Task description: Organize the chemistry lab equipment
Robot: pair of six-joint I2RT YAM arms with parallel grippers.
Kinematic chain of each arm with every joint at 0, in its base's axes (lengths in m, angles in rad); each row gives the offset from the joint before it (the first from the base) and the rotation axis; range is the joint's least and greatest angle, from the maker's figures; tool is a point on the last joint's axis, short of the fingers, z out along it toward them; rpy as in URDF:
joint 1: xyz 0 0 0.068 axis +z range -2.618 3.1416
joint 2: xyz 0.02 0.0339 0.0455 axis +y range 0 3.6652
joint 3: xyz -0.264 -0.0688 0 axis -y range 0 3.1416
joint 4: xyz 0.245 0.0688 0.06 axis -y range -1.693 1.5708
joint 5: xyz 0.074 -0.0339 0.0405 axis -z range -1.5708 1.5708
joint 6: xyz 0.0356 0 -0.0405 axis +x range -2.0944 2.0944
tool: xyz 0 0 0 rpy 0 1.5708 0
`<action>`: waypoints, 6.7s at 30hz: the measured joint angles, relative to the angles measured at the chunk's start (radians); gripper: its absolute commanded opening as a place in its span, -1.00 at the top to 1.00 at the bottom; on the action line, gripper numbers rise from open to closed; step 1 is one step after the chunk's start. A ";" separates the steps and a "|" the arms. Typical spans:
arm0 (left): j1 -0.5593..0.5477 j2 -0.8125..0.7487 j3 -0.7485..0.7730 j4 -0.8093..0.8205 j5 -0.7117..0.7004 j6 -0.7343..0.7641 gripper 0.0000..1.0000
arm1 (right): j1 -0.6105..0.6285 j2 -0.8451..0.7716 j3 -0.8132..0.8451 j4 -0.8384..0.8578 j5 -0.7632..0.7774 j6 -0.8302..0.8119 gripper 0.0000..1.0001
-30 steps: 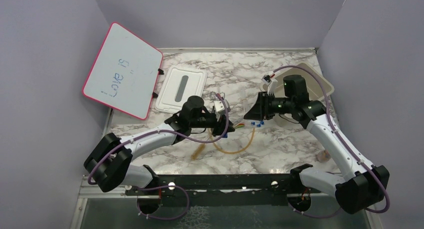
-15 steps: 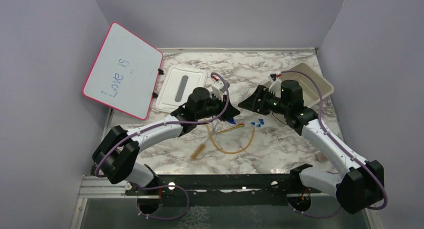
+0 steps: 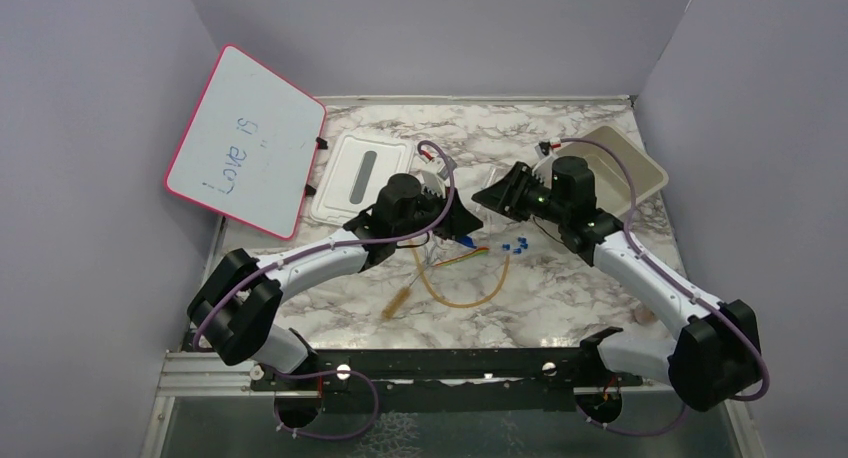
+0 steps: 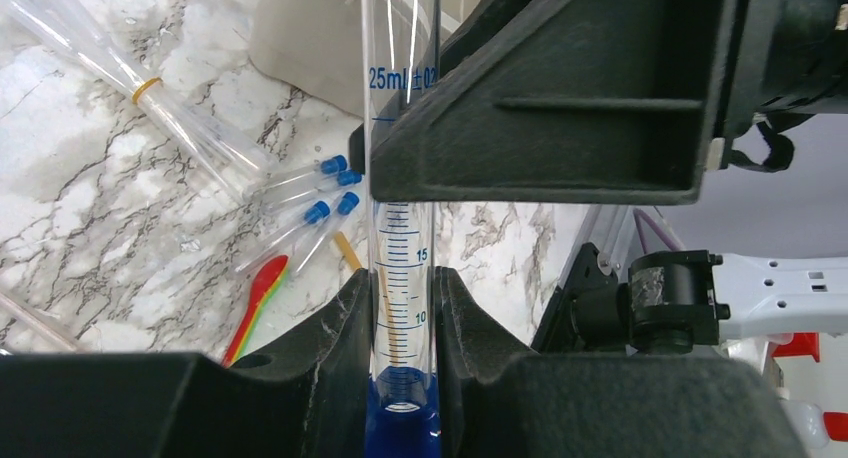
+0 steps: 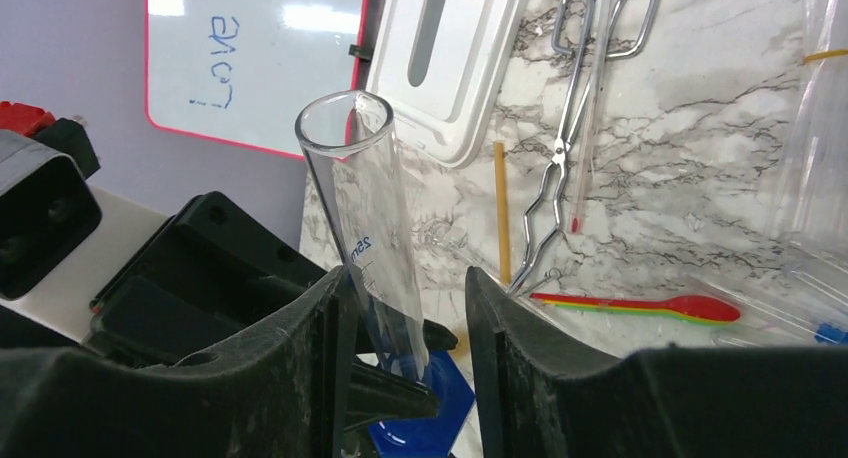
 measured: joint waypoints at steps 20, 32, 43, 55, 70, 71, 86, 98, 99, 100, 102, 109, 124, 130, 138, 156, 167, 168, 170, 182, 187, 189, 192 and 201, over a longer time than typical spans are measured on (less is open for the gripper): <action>0.013 -0.156 0.026 -0.168 -0.154 0.069 -0.52 | 0.022 0.050 0.085 -0.056 0.015 0.006 0.57; 0.052 -0.475 0.047 -0.299 -0.293 0.213 -0.82 | -0.356 0.105 0.354 -0.223 0.022 -0.155 0.56; 0.053 -0.439 0.002 -0.344 -0.301 0.261 -0.82 | -0.568 0.200 0.335 -0.329 0.153 -0.172 0.56; 0.053 -0.390 -0.023 -0.346 -0.299 0.286 -0.82 | -0.562 0.568 0.336 -0.318 0.159 -0.074 0.46; 0.053 -0.348 -0.023 -0.348 -0.304 0.311 -0.82 | -0.513 0.769 0.473 -0.311 0.218 0.002 -0.10; 0.053 -0.347 -0.023 -0.349 -0.307 0.311 -0.82 | -0.513 0.772 0.476 -0.312 0.221 0.005 -0.15; 0.053 -0.345 -0.023 -0.381 -0.323 0.312 -0.82 | -0.507 0.633 0.524 -0.364 0.324 -0.062 -0.42; 0.054 -0.346 -0.023 -0.413 -0.404 0.312 -0.86 | -0.462 0.335 0.529 -0.471 0.339 -0.269 -0.31; 0.053 -0.346 -0.023 -0.422 -0.422 0.312 -0.87 | -0.431 0.312 0.530 -0.475 0.339 -0.289 -0.31; 0.054 -0.348 -0.022 -0.431 -0.436 0.312 -0.88 | -0.390 0.293 0.533 -0.478 0.342 -0.309 -0.32; 0.054 -0.352 -0.021 -0.449 -0.466 0.312 -0.92 | -0.269 0.259 0.540 -0.478 0.343 -0.351 -0.32; 0.058 -0.418 -0.030 -0.463 -0.558 0.311 -0.98 | 0.054 0.267 0.554 -0.480 0.399 -0.444 -0.32; 0.058 -0.455 -0.076 -0.448 -0.576 0.312 -0.98 | 0.179 0.827 0.737 -0.620 0.750 -0.474 -0.33; 0.058 -0.449 -0.076 -0.448 -0.576 0.312 -0.98 | 0.178 0.871 0.760 -0.639 0.805 -0.473 -0.37; 0.058 -0.449 -0.077 -0.449 -0.576 0.312 -0.98 | 0.152 0.941 0.787 -0.628 0.740 -0.476 -0.19; 0.058 -0.449 -0.095 -0.452 -0.576 0.312 -0.98 | 0.126 0.975 0.821 -0.576 0.545 -0.520 0.38; 0.058 -0.452 -0.098 -0.455 -0.576 0.319 -0.98 | 0.126 0.860 0.736 -0.511 0.545 -0.533 0.46; 0.058 -0.452 -0.098 -0.455 -0.576 0.319 -0.98 | 0.126 0.826 0.728 -0.502 0.547 -0.534 0.46; 0.058 -0.454 -0.099 -0.455 -0.576 0.320 -0.98 | 0.123 0.741 0.717 -0.478 0.552 -0.534 0.46; 0.058 -0.463 -0.101 -0.454 -0.572 0.323 -0.98 | -0.236 0.220 0.560 -0.406 0.648 -0.423 0.42; 0.058 -0.463 -0.102 -0.454 -0.564 0.323 -0.98 | -0.355 0.184 0.481 -0.413 0.646 -0.371 0.41; 0.058 -0.463 -0.102 -0.454 -0.562 0.323 -0.98 | -0.410 0.194 0.445 -0.423 0.649 -0.343 0.41; 0.058 -0.463 -0.102 -0.453 -0.560 0.323 -0.98 | -0.452 0.235 0.410 -0.445 0.666 -0.299 0.39; 0.058 -0.463 -0.105 -0.451 -0.560 0.322 -0.98 | -0.448 0.381 0.375 -0.449 0.696 -0.204 0.31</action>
